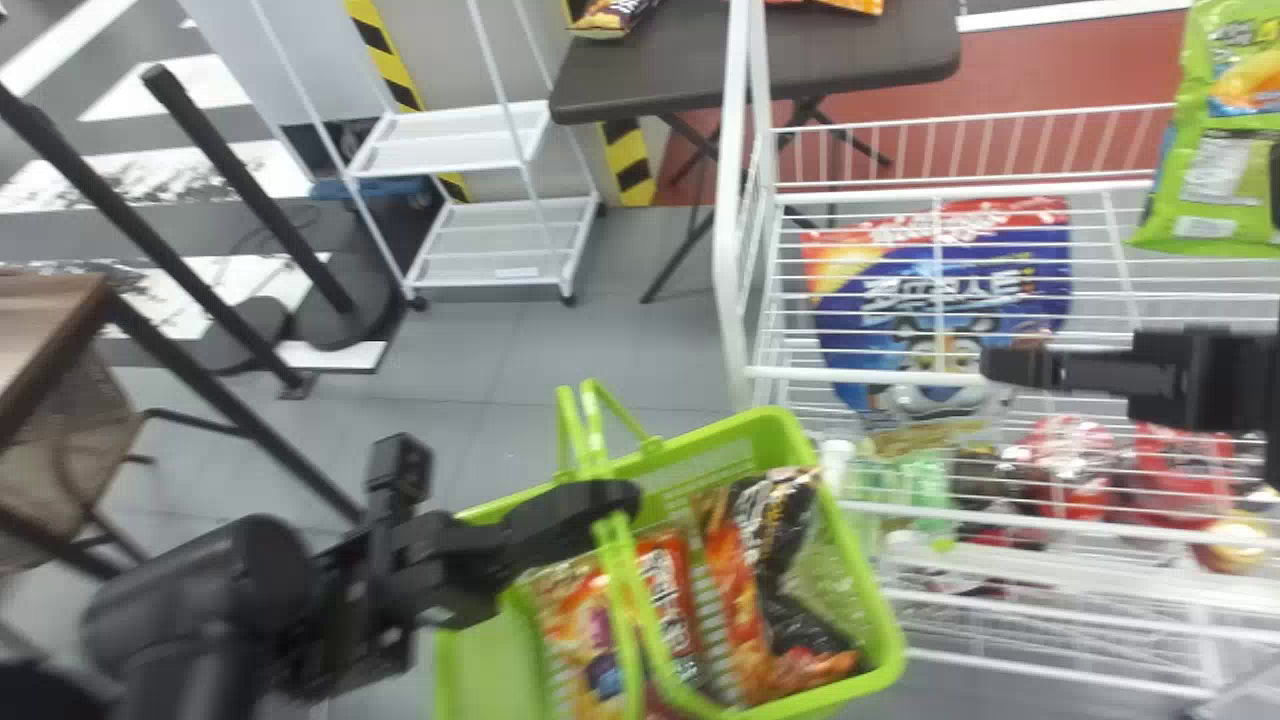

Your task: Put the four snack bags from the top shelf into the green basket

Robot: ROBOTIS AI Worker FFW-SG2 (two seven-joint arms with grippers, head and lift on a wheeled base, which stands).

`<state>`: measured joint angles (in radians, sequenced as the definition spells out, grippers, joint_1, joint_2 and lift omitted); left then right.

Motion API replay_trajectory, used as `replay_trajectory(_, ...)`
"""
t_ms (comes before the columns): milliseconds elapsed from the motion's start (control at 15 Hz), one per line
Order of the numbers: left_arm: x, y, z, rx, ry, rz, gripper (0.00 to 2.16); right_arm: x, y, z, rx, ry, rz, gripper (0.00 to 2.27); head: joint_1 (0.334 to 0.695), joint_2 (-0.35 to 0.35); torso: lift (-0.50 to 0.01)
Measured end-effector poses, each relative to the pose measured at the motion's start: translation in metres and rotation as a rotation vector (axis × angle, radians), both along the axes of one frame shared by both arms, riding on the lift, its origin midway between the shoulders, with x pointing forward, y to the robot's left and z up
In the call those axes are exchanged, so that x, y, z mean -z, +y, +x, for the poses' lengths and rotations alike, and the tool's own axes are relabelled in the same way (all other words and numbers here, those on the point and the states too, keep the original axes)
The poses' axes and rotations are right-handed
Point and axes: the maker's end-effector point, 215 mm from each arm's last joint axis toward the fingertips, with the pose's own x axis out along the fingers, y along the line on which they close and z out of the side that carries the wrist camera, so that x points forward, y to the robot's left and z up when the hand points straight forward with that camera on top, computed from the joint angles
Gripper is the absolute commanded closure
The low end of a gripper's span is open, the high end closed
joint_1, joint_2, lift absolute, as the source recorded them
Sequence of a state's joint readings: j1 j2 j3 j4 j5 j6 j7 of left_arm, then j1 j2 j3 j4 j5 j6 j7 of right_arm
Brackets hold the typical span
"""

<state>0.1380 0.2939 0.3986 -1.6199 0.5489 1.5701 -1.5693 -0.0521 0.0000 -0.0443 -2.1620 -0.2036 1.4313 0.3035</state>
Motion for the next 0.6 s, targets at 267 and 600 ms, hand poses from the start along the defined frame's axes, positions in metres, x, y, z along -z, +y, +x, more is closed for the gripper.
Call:
replay_trajectory(267,0.000,-0.001,0.000,0.002,0.001,0.000,2.15,-0.008,-0.085,0.082,0.193,-0.156,-0.104,0.06,0.695,0.025,0.000)
replay_trajectory(600,0.004,0.004,0.000,-0.010,0.015,-0.003,2.15,-0.023,-0.168,0.154,0.341,-0.313,-0.211,0.06,0.695,-0.083,0.000)
